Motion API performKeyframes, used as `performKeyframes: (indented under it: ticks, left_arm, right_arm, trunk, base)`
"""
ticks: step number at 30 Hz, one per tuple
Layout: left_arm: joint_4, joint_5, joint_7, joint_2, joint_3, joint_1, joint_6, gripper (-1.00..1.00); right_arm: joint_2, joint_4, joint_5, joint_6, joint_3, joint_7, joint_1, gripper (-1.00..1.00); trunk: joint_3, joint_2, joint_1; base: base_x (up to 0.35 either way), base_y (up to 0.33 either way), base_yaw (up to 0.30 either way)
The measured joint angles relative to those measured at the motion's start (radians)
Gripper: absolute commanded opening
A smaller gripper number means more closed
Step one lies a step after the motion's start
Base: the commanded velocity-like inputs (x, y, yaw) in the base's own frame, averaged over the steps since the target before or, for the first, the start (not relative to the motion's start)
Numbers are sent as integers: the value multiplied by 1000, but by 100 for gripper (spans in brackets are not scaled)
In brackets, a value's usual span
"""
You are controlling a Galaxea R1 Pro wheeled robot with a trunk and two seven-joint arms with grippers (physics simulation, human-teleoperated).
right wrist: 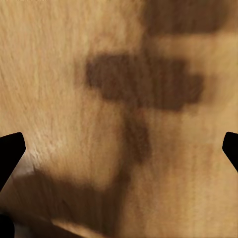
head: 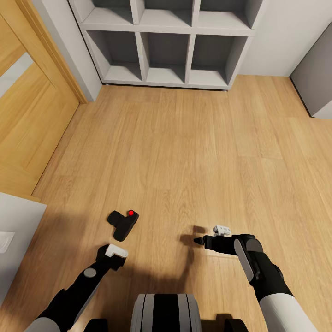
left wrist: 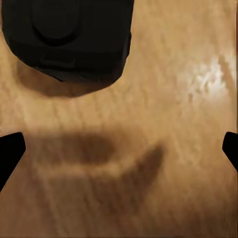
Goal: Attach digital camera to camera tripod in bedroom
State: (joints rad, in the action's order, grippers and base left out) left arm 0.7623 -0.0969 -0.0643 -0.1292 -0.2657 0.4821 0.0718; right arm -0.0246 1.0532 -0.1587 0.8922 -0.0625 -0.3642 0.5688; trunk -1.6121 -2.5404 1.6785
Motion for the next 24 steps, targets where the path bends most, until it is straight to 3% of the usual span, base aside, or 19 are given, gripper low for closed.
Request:
performKeyframes:
  ticks: [6,7,16,24]
  left_arm:
    - [-36,1,1,-5,0,-1,-74,100]
    - [-48,1,1,-19,0,0,-91,100]
    - [-55,2,2,-59,0,0,-133,100]
    - [-58,3,1,-65,0,0,-175,100]
  right_arm:
    - [0,0,0,0,0,1,0,100]
    - [0,0,0,0,0,1,0,100]
    - [0,0,0,-1,0,2,0,100]
    - [0,0,-2,-21,1,2,0,100]
  trunk:
    - [0,0,0]
    - [0,0,0]
    - [0,0,0]
    - [0,0,0]
  base:
    - [0,0,0]
    - [0,0,0]
    - [0,0,0]
    - [0,0,0]
